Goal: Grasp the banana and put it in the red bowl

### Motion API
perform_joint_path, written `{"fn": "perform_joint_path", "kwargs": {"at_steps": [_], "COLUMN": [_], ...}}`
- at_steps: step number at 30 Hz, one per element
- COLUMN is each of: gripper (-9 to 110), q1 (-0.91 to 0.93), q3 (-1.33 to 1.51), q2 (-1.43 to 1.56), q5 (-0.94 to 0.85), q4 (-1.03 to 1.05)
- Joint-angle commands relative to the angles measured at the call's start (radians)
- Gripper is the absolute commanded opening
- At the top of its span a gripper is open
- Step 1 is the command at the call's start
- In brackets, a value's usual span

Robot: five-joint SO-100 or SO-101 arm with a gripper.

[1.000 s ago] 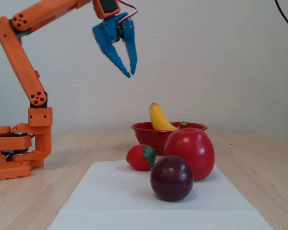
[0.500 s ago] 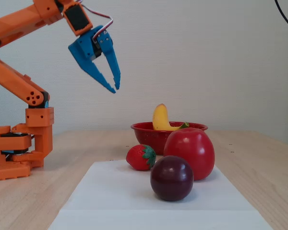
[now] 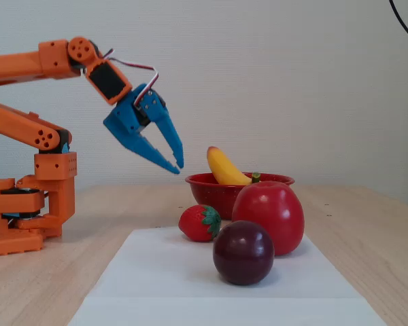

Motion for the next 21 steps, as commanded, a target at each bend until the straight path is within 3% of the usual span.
{"fn": "perform_joint_path", "kwargs": {"at_steps": [1, 13, 18, 21], "gripper": [0, 0, 0, 0], "q1": [-0.037, -0.028, -0.041, -0.049], "q3": [0.014, 0.445, 0.583, 0.583], "q2": [0.078, 0.313, 0.399, 0.425], "q5": [-0.015, -0.015, 0.008, -0.017], "q4": [-0.097, -0.413, -0.446, -0.321]}}
